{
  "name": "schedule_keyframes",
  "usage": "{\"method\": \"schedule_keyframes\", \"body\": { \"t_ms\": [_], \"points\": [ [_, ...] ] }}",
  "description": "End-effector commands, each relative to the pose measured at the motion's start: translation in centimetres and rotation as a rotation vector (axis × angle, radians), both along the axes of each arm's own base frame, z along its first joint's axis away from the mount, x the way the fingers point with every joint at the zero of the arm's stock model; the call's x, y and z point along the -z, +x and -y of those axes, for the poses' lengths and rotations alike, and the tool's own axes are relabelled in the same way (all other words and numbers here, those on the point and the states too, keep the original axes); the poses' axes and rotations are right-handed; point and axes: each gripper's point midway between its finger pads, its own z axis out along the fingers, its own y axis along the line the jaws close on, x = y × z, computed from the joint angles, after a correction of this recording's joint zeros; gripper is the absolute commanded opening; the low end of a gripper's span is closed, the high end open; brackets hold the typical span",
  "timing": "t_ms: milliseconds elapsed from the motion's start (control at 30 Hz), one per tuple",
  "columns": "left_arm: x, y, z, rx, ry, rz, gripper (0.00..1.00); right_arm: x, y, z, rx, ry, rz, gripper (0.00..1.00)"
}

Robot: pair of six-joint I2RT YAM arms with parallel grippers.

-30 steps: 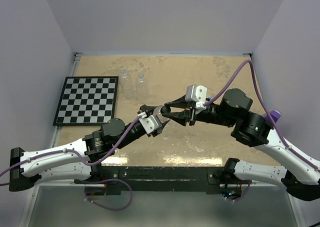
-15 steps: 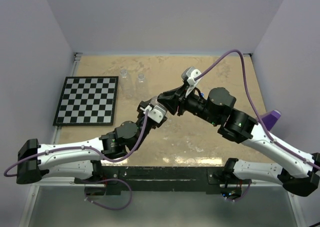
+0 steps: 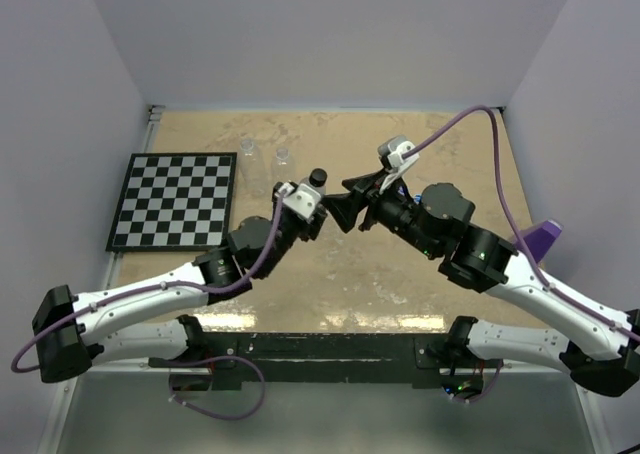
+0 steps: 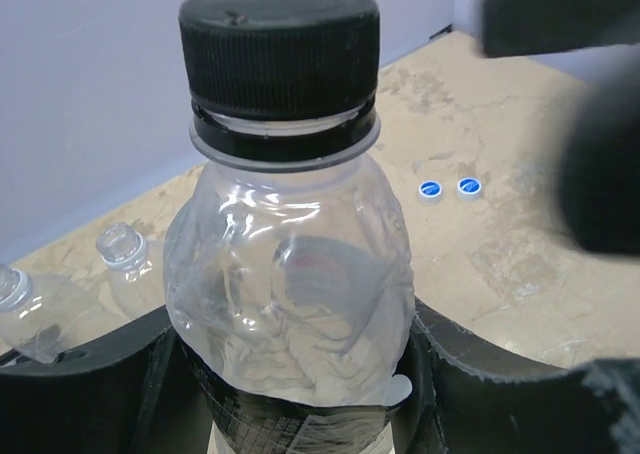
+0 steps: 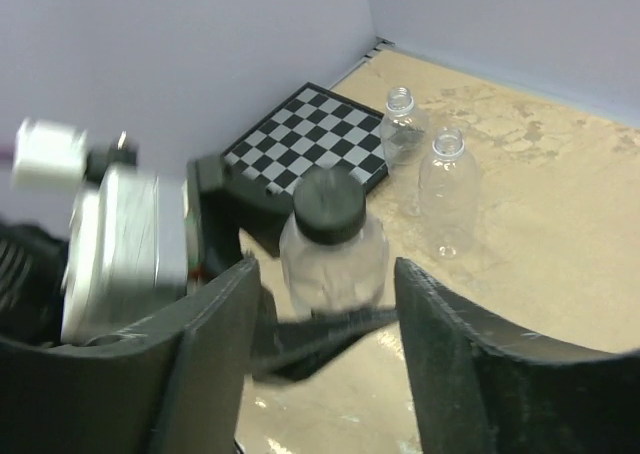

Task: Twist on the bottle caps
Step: Screw the bottle cap onto the plastic bottle.

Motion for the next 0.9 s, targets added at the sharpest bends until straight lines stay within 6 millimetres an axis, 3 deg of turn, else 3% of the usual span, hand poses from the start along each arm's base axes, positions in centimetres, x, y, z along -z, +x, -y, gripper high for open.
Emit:
{"method": "schedule_keyframes", "body": {
  "t_ms": [0,167,500,867],
  "points": [
    [-1.8,-1.6,1.4,0.291,-0.123,-0.072,0.00,-3.7,-0.9,2.0,-0.020,0.012,0.114,0.67],
    [-1.6,-3.8,1.3,0.551,-0.145,-0.111,0.00,-5.3,-2.8,2.9,-0.163,-0.045,0.298,0.77],
    [-3.4,-9.6,1.9,1.004,-0.117,-0.064,0.00,-5.4,-6.0,1.4,-0.466,-0.131,0.499,0.75],
    [-3.8,-11.2,2.4,1.132,-0.091,-0.047,0.00,-5.5,-8.4,-0.2,-0.664,-0.127,0.565,0.68]
  ]
}}
